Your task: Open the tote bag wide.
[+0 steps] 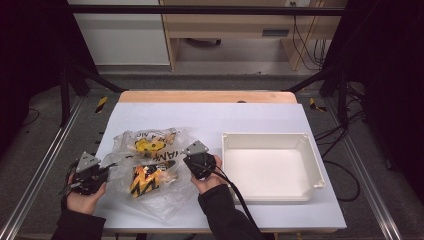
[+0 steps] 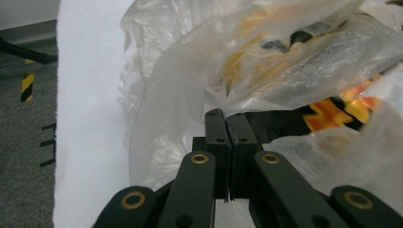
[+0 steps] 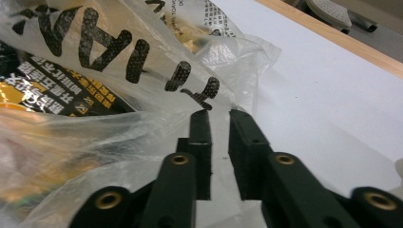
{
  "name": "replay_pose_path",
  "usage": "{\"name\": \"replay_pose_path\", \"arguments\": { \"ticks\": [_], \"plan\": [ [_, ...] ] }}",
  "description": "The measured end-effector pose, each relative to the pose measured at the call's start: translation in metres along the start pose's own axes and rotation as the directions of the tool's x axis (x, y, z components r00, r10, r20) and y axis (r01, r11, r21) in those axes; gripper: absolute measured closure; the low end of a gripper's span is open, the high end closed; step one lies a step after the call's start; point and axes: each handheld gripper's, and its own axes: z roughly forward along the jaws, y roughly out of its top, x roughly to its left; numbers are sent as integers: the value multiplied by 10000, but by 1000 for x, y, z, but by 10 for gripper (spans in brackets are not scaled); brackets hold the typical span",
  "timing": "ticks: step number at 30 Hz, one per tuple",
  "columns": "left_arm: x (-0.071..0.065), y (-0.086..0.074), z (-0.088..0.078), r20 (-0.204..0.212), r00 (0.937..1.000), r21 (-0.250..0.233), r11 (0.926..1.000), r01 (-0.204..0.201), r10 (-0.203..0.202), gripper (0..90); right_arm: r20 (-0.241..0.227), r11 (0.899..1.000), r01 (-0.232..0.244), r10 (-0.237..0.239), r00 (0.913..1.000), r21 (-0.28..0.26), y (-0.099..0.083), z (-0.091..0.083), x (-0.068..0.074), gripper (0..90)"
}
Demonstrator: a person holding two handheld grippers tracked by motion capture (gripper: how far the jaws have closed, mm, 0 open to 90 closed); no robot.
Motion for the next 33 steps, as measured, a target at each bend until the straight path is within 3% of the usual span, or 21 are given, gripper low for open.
{"name": "replay_pose_path", "arguments": {
  "ticks": [3, 8, 15, 17, 20, 22, 24, 27, 31, 33],
  "plan": [
    [4, 5, 3, -47, 10000, -210, 9997, 82, -83, 894, -138, 9999, -40, 38, 9999, -155, 2, 0, -1, 713],
    [4, 16, 6, -106, 9999, -438, 9990, -6, 1, 896, -571, 9908, 23, -101, 9983, -1350, 13, -12, 0, 551],
    [-3, 25, 7, 16, 9999, -674, 9976, -129, 130, 897, -1684, 9722, -265, -134, 9856, -2326, 24, -24, 10, 512],
    [-6, 24, 6, -58, 9995, -577, 9978, -326, 323, 897, -2273, 9650, -457, -148, 9737, -2583, 25, -33, 14, 518],
    [-6, 23, 4, -50, 9996, -591, 9979, -267, 265, 898, -3107, 9581, -601, -312, 9500, -2802, 24, -49, 24, 500],
    [-4, 22, 4, -70, 9997, -554, 9982, -247, 243, 898, -3757, 9615, -594, -476, 9255, -2682, 20, -56, 35, 473],
    [-4, 20, 4, -79, 9998, -543, 9983, -193, 189, 898, -4116, 9669, -280, -817, 9077, -2537, 11, -58, 49, 439],
    [-3, 18, 4, -38, 9998, -446, 9988, -194, 193, 898, -4396, 9776, 50, -992, 8927, -2104, -7, -51, 64, 391],
    [-2, 17, 4, 8, 9999, -398, 9991, -153, 153, 898, -4231, 9884, 345, -947, 9011, -1477, -32, -37, 74, 356],
    [-1, 16, 5, -13, 9999, -339, 9993, -144, 144, 898, -3840, 9917, 646, -1028, 9176, -1113, -42, -32, 74, 398]
  ]
}}
